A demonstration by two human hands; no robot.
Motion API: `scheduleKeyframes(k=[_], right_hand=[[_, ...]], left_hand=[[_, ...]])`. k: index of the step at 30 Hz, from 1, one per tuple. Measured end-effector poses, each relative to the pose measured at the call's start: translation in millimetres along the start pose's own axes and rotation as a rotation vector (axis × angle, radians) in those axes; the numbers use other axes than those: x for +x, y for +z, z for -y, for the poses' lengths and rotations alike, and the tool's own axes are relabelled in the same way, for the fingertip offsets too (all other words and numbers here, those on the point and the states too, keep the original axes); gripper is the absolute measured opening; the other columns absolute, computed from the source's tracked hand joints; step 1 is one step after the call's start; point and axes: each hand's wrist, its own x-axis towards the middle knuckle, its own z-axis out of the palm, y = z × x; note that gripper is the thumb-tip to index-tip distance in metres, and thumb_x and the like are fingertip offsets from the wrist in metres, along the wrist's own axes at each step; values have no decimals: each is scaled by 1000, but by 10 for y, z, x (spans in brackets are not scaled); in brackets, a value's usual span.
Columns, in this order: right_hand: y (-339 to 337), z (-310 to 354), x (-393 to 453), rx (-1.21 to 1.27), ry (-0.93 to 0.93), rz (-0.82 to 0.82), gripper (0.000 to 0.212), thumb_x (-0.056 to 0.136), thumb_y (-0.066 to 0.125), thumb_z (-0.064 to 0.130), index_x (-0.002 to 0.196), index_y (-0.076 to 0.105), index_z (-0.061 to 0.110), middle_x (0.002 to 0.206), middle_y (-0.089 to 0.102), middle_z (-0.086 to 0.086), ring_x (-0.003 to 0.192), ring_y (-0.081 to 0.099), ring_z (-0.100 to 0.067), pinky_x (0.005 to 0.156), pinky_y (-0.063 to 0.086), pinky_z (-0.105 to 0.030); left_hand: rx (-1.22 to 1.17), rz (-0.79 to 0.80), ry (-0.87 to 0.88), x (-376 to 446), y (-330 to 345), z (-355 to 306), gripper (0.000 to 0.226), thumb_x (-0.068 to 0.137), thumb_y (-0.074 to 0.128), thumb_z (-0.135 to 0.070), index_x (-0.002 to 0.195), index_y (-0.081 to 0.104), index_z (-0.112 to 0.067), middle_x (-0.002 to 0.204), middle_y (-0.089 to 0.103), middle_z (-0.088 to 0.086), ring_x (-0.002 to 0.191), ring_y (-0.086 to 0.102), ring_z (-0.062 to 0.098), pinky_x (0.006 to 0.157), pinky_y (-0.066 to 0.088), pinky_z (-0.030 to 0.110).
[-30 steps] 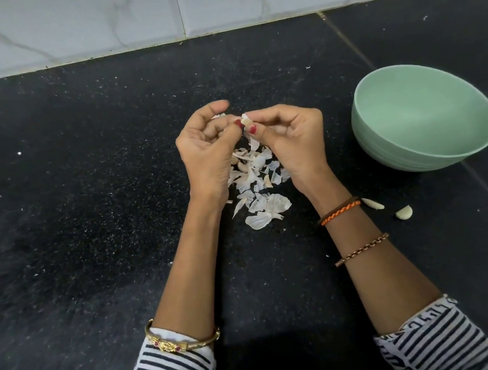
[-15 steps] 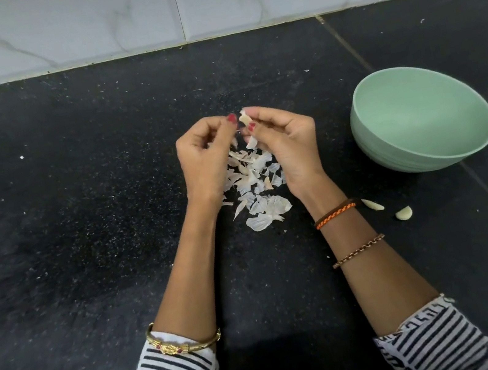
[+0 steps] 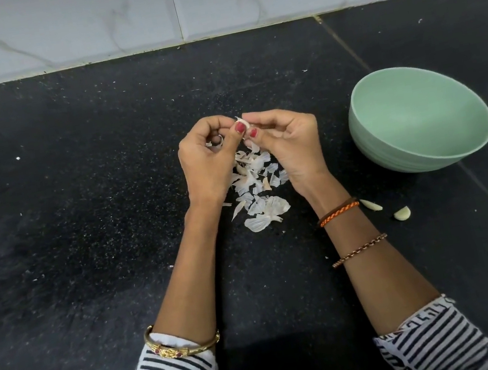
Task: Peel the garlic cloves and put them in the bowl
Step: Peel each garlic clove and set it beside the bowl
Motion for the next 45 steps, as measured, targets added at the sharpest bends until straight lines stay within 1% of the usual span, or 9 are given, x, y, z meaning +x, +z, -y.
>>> scheduleKeyframes(k=[2, 6, 15, 22, 28, 33, 37, 41, 45], right_hand=[[-11, 8, -3, 6, 22, 22, 20, 82, 61, -8, 91, 68, 9, 76, 70, 9, 76, 68, -6, 65, 51, -15], [-35, 9, 15, 23, 69, 45, 18, 82, 61, -7, 87, 67, 8, 73, 70, 7, 67, 65, -4, 62, 51, -15], [-27, -12, 31, -17, 54, 37, 21, 79, 61, -13, 84, 68, 7, 67, 67, 6, 59, 60, -4, 61, 50, -15], [17, 45, 5, -33, 70, -1, 22, 79, 60, -16, 78, 65, 6, 69, 64, 2, 59, 61, 1, 59, 48, -12], [75, 68, -19, 21, 77, -40, 23, 80, 58, -16, 78, 63, 6, 73, 63, -1, 63, 63, 1, 64, 50, -13], [84, 58, -12, 57, 61, -56, 25, 80, 57, -17, 79, 63, 7, 71, 65, 3, 67, 65, -1, 67, 52, -15], [54, 64, -16, 66, 60, 17, 20, 81, 57, -15, 90, 65, 1, 69, 68, 7, 66, 65, 0, 66, 50, -13], [-6, 73, -16, 6, 56, 83, 24, 81, 60, -11, 98, 65, 5, 71, 70, 10, 71, 66, 0, 66, 49, -13], [2, 85, -12, -4, 74, 17, 19, 80, 62, -9, 87, 68, 8, 74, 69, 8, 72, 66, -2, 66, 50, -14]], left_hand=[[12, 1, 19, 3, -3, 18, 15, 80, 70, -12, 78, 62, -25, 74, 64, -8, 69, 59, 19, 68, 50, 29], [3, 2, 20, 13, -15, 23, 18, 78, 72, -10, 75, 63, -25, 70, 63, -13, 68, 55, 9, 67, 47, 23], [72, 76, 101, 21, -35, 80, 9, 78, 66, -18, 75, 59, -22, 70, 56, -5, 65, 49, 12, 62, 44, 31], [153, 69, 209, 26, -34, 80, 8, 78, 65, -9, 77, 58, -13, 73, 47, -12, 66, 46, -1, 61, 37, 10], [125, 8, 201, -4, 6, 73, 11, 79, 65, -9, 76, 57, -15, 74, 47, -12, 66, 47, -3, 60, 39, 11], [19, -59, 113, -6, 23, 68, 16, 77, 70, -15, 76, 60, -27, 75, 54, -11, 59, 44, -1, 59, 39, 12], [12, -45, 105, -1, 11, 63, 18, 77, 70, -13, 77, 60, -27, 75, 53, -11, 57, 43, -1, 58, 38, 11], [71, 41, 132, 7, -10, 67, 11, 79, 65, -16, 75, 57, -23, 73, 49, -10, 59, 43, -1, 58, 38, 12], [90, 80, 173, -17, 39, 46, 8, 82, 61, -13, 77, 56, -15, 75, 48, -10, 64, 46, -3, 60, 38, 11]])
